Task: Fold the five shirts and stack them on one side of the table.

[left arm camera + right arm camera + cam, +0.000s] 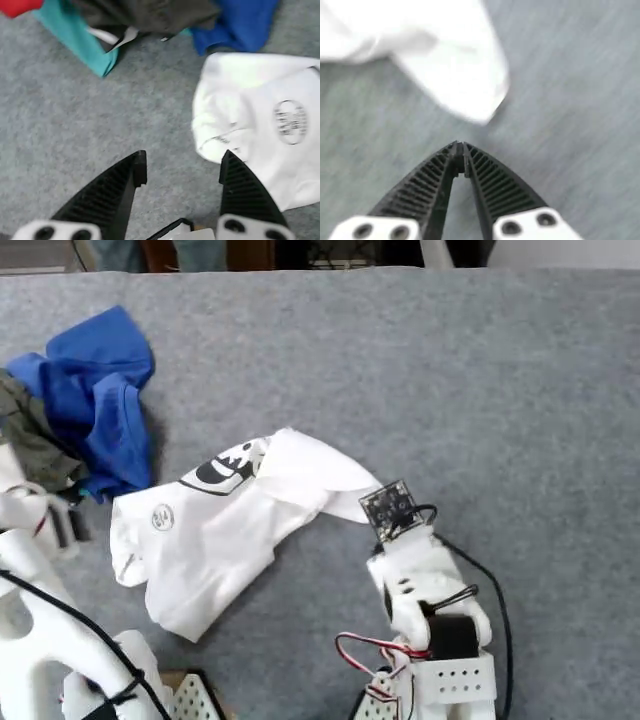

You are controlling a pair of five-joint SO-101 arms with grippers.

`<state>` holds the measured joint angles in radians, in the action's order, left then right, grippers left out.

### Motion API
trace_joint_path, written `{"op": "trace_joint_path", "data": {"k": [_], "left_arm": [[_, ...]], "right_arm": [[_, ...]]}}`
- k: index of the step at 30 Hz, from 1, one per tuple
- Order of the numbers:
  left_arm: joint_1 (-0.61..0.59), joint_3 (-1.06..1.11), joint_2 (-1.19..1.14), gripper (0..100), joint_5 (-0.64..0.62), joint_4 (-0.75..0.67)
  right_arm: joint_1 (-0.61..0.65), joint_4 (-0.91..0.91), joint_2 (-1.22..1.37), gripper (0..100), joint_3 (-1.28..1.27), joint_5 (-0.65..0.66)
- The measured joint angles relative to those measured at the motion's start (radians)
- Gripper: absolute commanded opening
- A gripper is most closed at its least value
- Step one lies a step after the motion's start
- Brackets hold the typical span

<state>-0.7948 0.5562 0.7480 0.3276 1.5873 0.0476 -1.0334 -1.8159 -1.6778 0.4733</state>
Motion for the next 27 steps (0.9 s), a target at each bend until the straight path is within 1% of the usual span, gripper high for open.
{"op": "trace_joint_path", "data": {"k": [2,4,5,7,10,11,14,17,20,23,27], "left_arm": [[-0.057,0.044,0.0,25,0.037,-0.035],[-0.095,0.094,0.0,25,0.071,-0.064],[-0.106,0.112,0.0,25,0.083,-0.072],[-0.115,0.146,0.0,25,0.098,-0.08],[-0.118,0.167,0.0,25,0.103,-0.083],[-0.12,0.169,0.0,25,0.103,-0.084],[-0.114,0.172,0.0,25,0.103,-0.084],[-0.074,0.172,0.0,25,0.103,-0.084],[-0.014,0.172,0.0,25,0.078,-0.084],[0.068,0.175,0.0,25,0.043,-0.084],[0.212,0.227,0.0,25,-0.003,-0.118]], "right_arm": [[-0.011,0.091,0.0,1.5,0.046,0.02],[-0.015,0.12,0.002,1.8,0.103,0.043],[-0.017,0.126,0.009,3.2,0.135,0.061],[-0.017,0.135,0.074,10.0,0.21,0.081],[-0.017,0.133,0.242,23.4,0.35,0.089],[-0.015,0.124,0.319,26.0,0.404,0.089],[0.026,0.035,0.577,26.4,0.572,0.087],[0.097,-0.038,0.827,25.7,0.743,0.041],[0.187,-0.041,1.051,25.7,0.864,0.002],[0.256,0.041,1.261,25.7,0.908,-0.029],[0.262,0.23,1.528,23.1,0.924,-0.029]]}}
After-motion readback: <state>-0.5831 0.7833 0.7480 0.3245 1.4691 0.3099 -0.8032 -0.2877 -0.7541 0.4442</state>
